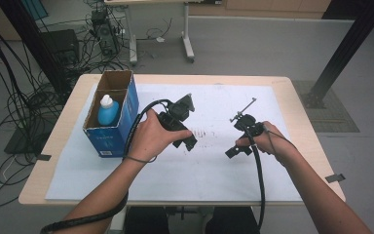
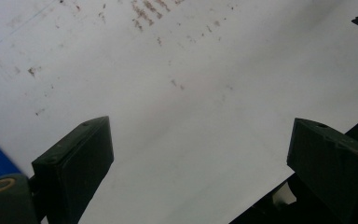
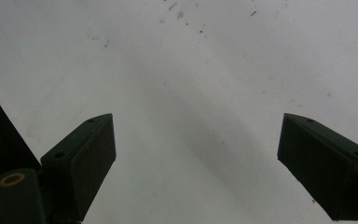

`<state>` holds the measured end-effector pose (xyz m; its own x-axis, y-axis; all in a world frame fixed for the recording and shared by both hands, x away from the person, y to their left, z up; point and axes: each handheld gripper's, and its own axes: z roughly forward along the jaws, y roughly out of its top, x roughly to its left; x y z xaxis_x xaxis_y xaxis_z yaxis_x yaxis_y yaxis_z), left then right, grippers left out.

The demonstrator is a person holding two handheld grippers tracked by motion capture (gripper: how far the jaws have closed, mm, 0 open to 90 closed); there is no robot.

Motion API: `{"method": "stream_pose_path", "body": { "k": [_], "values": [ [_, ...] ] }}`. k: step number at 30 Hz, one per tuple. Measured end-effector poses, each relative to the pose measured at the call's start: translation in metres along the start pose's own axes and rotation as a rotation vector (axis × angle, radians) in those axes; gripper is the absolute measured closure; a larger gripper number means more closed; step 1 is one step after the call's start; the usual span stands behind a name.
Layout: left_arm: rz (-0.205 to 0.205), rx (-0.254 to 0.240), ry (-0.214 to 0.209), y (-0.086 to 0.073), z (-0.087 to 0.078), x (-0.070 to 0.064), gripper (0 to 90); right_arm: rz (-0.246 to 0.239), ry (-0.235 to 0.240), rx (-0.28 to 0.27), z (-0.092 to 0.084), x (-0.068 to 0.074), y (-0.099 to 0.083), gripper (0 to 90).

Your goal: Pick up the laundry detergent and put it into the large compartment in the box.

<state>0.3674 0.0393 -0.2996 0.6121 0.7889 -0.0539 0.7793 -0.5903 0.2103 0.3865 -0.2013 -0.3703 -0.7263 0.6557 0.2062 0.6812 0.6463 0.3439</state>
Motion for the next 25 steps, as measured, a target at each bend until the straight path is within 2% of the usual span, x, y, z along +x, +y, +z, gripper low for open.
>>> {"method": "stream_pose_path", "body": {
  "k": [25],
  "values": [
    [-0.009,0.0,-0.009,-0.0034,0.0031,0.0023,7.5,0.0,0.002,0.0,0.002,0.0015,-0.0002,11.0]
  ]
}}
